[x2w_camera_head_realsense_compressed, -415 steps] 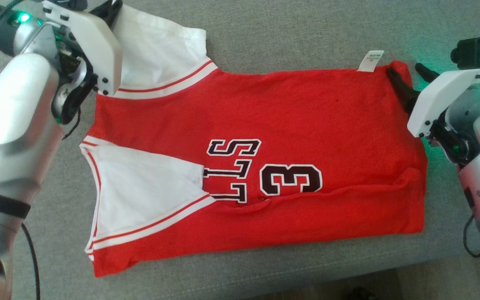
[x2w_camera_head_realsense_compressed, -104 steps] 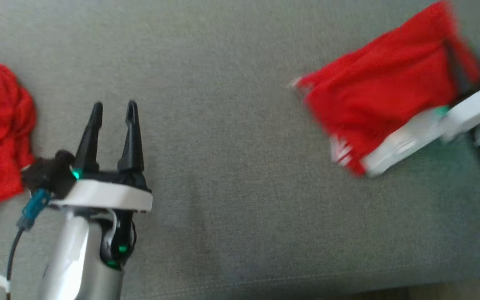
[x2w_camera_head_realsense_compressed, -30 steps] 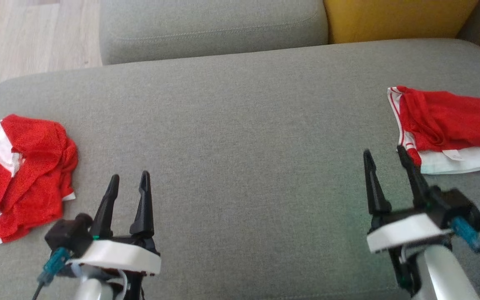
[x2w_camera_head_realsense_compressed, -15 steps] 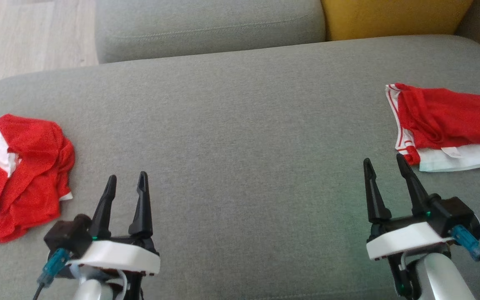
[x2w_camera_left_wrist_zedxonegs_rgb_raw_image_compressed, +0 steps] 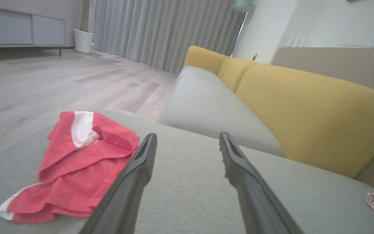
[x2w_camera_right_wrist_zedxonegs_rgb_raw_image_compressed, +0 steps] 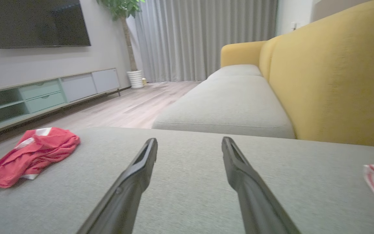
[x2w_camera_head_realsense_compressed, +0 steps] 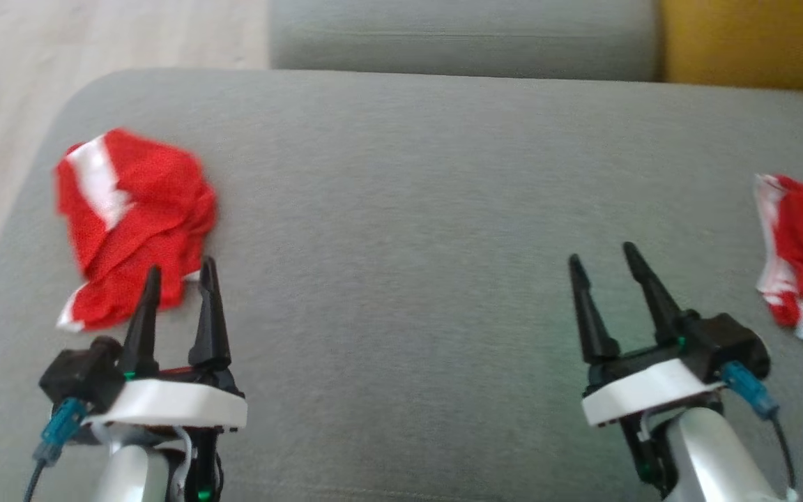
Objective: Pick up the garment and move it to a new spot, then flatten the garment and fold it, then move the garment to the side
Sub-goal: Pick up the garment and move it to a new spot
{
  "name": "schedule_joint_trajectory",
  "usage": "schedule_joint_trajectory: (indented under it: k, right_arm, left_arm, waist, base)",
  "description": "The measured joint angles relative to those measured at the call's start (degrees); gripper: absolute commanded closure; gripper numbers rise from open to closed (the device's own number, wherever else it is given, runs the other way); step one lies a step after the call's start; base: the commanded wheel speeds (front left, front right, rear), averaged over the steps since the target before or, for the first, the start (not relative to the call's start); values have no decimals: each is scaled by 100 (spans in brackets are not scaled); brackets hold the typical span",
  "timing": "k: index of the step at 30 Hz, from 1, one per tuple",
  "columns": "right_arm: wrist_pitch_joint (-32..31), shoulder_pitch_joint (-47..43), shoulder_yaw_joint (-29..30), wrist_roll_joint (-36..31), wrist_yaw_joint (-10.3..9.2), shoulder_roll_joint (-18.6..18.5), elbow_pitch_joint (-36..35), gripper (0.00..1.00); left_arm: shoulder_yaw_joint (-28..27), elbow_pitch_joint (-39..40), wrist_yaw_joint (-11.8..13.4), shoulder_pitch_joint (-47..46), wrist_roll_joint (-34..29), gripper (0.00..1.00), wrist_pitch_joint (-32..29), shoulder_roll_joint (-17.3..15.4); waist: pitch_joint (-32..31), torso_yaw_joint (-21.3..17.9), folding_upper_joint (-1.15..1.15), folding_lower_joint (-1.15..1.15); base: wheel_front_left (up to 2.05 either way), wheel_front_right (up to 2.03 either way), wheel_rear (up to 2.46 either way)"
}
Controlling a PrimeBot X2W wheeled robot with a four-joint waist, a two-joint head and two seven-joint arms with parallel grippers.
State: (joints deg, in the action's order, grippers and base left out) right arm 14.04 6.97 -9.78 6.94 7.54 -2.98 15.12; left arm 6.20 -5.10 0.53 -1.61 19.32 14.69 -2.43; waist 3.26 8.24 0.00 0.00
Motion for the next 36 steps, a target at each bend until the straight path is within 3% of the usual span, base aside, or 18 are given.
schedule_joint_trajectory:
  k: [8,20,27,36]
  right_arm:
    - [-170,48,-403,-201,0,0,94,0]
    - [-247,30,-572,-87,0,2,190,0]
    - [-253,-70,-595,-29,0,1,194,0]
    - [-331,-75,-396,-58,0,2,57,0]
  left_arm:
    - [-160,142,-4,3,40,0,0,2]
    - [-205,133,-1,303,42,0,0,0]
    - [-286,153,47,344,149,0,0,0]
    - [-556,109,49,155,-21,0,0,1]
  waist:
    - [-29,936,0,0]
    - [-169,1982,0,0]
    - [-207,2104,0,0]
    - [34,1884,0,0]
  base:
    - [0,0,0]
    - [0,0,0]
    - [0,0,0]
    - [0,0,0]
